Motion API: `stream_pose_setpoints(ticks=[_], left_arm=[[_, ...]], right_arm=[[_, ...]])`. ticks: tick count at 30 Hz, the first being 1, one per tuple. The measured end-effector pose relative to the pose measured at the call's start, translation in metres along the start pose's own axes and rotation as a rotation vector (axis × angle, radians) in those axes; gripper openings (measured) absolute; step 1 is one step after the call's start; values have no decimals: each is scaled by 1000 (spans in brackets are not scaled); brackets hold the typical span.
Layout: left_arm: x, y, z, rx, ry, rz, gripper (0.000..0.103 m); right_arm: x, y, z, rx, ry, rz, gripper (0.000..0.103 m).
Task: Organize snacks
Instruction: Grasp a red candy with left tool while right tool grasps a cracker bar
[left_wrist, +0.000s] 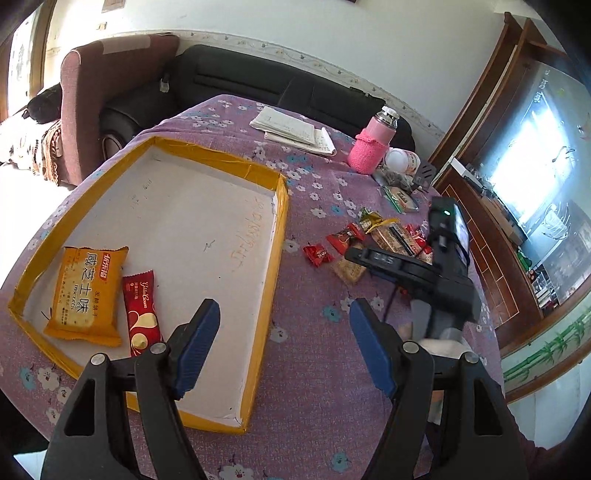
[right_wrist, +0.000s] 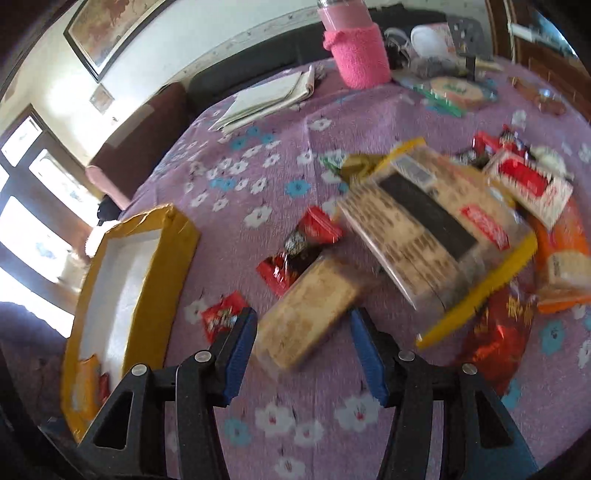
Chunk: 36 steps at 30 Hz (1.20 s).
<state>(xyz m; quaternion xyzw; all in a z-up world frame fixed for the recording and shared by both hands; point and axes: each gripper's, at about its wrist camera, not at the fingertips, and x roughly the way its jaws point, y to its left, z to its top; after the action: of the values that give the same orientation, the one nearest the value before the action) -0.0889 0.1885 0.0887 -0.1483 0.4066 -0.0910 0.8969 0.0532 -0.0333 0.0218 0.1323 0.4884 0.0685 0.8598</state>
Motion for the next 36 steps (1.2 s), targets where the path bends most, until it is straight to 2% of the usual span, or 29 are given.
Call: stream_pose_setpoints(ticks=[2, 4, 8, 9, 10, 12, 14, 17, 20, 24, 28, 33, 34, 36], left_arm=[[2, -3, 0, 15, 2, 0, 73], [5, -7, 2, 30, 7, -15, 73], [19, -25, 8, 102, 21, -47, 73], [25, -31, 11, 129, 29, -52, 73], [31, -36, 13, 149, 42, -49, 73], [45, -48, 18, 191, 66, -51, 72], [62, -57, 24, 231, 89, -40, 72], [100, -68, 34, 276, 153, -63, 70], [129, -78, 41, 339, 200, -57, 64], [154, -86, 45, 427, 251, -8, 58], [175, -83, 47, 445, 305, 37, 56], [188, -86, 42, 496, 313, 125, 39], [186, -86, 43, 492, 305, 117, 23], [185, -84, 44, 469, 304, 98, 21]], right_arm=[[4, 7, 3, -25, -8, -57, 55], [8, 15, 1, -78, -16, -119, 48], [1, 12, -6, -120, -25, -105, 36], [-3, 10, -9, -131, -23, -98, 29], [-10, 7, -14, -152, -35, -99, 17], [-19, -1, -23, -180, -38, -102, 11], [-24, -13, -30, -176, -27, -105, 12], [-28, -39, -35, -123, -48, 36, 13], [-28, -53, -33, -65, -50, 119, 15], [-27, -57, -30, -44, -46, 164, 21], [-27, -61, -29, -13, -36, 197, 25], [-26, -62, -27, 7, -29, 222, 31], [-27, -61, -27, 4, -29, 222, 32], [-28, -59, -30, 1, -30, 223, 34]])
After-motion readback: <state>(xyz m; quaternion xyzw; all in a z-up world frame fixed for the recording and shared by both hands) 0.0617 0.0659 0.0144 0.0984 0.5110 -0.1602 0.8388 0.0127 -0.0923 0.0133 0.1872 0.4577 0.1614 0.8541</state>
